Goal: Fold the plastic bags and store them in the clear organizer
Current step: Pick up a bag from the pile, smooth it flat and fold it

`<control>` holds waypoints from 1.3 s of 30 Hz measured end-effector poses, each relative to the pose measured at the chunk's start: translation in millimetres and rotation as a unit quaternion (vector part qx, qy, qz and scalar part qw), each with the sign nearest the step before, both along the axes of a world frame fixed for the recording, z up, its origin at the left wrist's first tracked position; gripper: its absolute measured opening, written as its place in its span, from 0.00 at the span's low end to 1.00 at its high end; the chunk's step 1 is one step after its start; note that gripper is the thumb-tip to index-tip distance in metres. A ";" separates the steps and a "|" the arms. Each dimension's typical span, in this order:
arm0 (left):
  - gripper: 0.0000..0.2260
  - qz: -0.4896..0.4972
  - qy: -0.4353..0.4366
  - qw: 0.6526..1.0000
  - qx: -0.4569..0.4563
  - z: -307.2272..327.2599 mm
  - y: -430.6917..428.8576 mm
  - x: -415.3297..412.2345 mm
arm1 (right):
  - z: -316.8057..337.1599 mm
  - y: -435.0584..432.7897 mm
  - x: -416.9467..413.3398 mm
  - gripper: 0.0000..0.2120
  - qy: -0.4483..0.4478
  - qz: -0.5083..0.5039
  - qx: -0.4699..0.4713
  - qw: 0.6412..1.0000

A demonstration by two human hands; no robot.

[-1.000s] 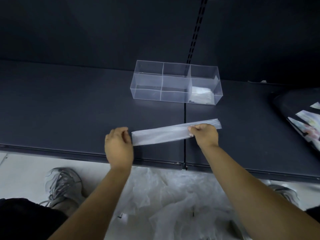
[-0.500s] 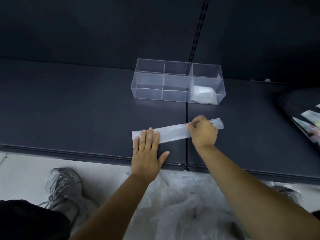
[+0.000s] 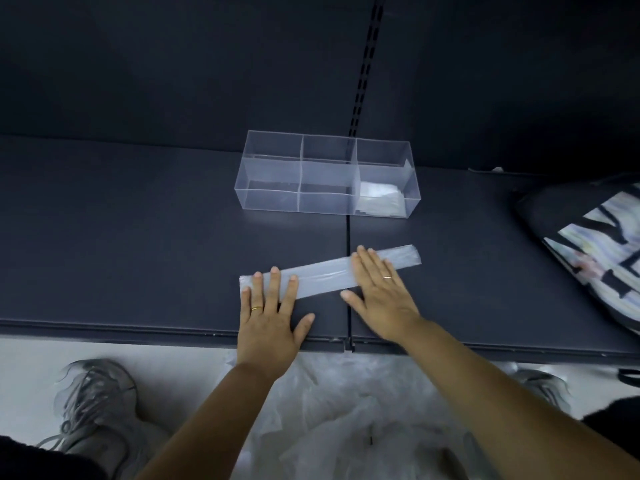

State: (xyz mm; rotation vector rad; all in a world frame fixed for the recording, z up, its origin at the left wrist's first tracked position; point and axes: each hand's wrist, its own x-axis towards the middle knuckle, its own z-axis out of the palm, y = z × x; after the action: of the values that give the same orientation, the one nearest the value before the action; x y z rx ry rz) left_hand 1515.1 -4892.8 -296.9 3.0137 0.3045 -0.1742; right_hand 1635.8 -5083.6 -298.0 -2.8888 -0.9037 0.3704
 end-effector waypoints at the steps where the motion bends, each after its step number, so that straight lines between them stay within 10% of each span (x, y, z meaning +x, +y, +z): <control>1: 0.35 0.002 0.000 1.000 0.001 0.5 0.1 0.3 | 0.5 -13.1 9.6 0.35 0.000 -0.023 -0.009 1.000; 13: 0.35 0.002 0.011 1.000 0.016 3.3 1.0 2.0 | 23.4 -44.0 79.1 0.03 0.000 -0.178 0.128 0.976; 18: 0.34 -0.027 0.005 0.999 0.018 -0.2 12.2 5.7 | 28.7 -55.6 68.1 0.04 0.006 -0.150 0.177 0.973; 26: 0.38 -0.143 0.001 0.989 0.028 7.0 33.5 18.7 | 50.2 -90.4 36.5 0.05 0.270 -0.257 0.248 0.894; 32: 0.44 -0.173 -0.021 0.977 -0.124 23.9 -82.2 30.0 | 91.0 -94.8 27.6 0.05 0.404 -0.242 0.220 0.854; 39: 0.16 0.130 -0.191 0.873 -0.430 65.9 -156.6 36.9 | 138.2 -80.4 31.8 0.06 0.430 -0.182 0.269 0.842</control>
State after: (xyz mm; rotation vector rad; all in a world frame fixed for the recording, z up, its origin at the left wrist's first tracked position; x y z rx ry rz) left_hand 1552.0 -5049.4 -230.9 2.0330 0.4397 0.2509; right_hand 1667.5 -5164.0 -159.9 -1.9507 -0.2238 1.0440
